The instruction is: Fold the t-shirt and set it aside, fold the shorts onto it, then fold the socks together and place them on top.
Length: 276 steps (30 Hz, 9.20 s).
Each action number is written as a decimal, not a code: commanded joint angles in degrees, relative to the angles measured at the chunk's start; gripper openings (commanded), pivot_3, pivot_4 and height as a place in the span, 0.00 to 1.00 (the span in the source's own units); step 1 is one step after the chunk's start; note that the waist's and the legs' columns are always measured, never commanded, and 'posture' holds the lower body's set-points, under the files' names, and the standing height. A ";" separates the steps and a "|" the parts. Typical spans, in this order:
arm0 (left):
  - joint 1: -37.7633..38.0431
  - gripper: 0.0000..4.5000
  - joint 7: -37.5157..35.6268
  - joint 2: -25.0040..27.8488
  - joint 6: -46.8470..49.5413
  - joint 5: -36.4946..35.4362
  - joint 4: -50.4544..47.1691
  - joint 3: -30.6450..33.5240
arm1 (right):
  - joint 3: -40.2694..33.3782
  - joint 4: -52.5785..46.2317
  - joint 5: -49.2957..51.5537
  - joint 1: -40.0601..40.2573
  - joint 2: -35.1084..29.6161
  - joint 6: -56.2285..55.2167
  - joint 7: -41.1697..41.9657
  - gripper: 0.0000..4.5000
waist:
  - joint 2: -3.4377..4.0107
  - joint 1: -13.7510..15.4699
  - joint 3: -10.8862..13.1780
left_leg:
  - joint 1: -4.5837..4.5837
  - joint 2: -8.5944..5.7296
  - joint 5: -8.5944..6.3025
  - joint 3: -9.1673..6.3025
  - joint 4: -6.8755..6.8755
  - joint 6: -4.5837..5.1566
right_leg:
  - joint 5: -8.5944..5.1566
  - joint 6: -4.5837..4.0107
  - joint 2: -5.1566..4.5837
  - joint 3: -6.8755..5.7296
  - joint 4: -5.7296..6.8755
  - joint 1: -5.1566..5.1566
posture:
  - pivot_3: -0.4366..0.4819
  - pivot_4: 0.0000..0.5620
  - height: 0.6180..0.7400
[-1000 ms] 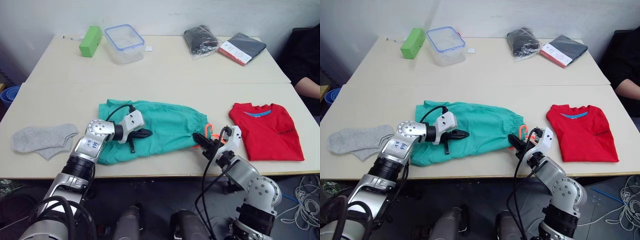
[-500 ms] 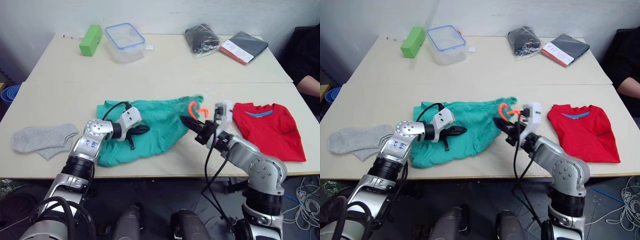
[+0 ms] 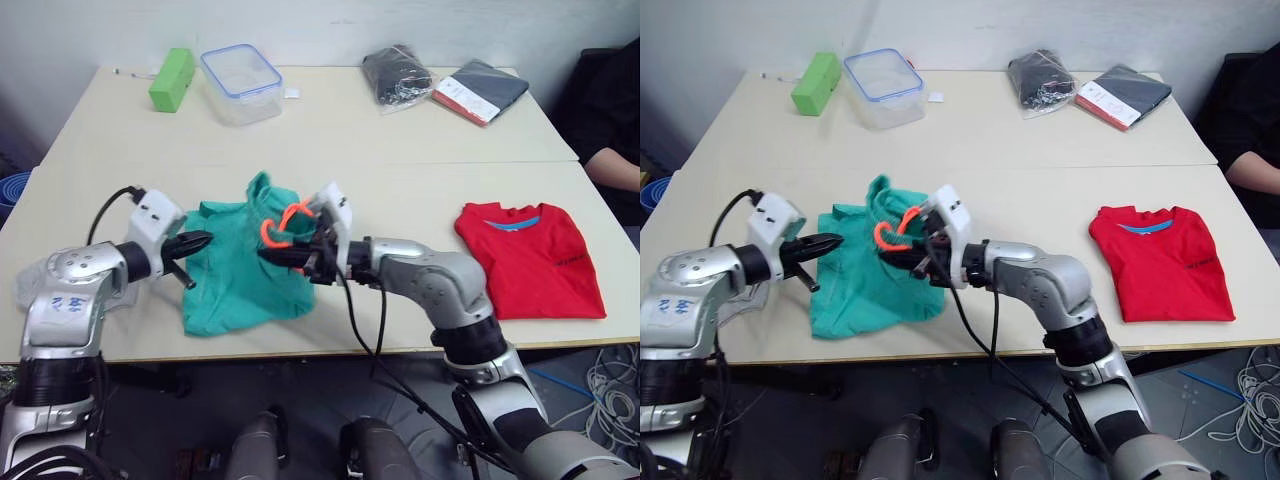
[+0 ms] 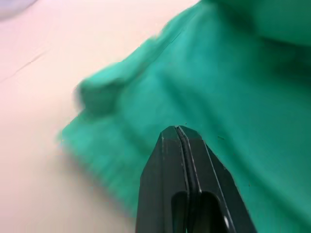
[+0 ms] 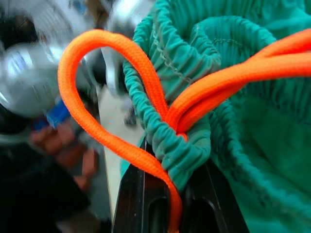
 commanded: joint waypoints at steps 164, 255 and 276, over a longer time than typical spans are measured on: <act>-3.60 1.00 -10.12 0.37 6.37 -35.63 -19.45 -4.85 | -25.88 -1.17 -5.01 1.25 -49.57 20.38 22.30 0.00 | 0.22 1.38 0.32 | -0.10 -0.06 0.16 0.35 -0.11 -0.01 | 0.01 0.00 0.10 0.60 -0.15 -0.22 | 0.48 0.27 1.00; 12.22 0.74 -6.43 18.04 -8.99 1.65 20.88 -0.66 | -23.44 -30.89 21.36 10.54 -29.61 3.77 5.33 1.00 | 0.56 1.47 0.63 | 0.06 0.01 0.07 0.30 -0.24 0.33 | 0.25 -0.01 0.02 0.58 -0.03 -0.24 | 0.48 0.27 1.00; -13.40 0.01 10.22 -12.67 26.31 -8.35 -12.09 -20.59 | -24.96 -33.43 19.50 15.06 -32.56 2.22 4.39 1.00 | 0.38 3.11 0.60 | -0.17 -0.05 0.21 0.16 0.23 0.24 | 0.29 0.08 0.06 0.55 0.06 -0.13 | 0.48 0.27 1.00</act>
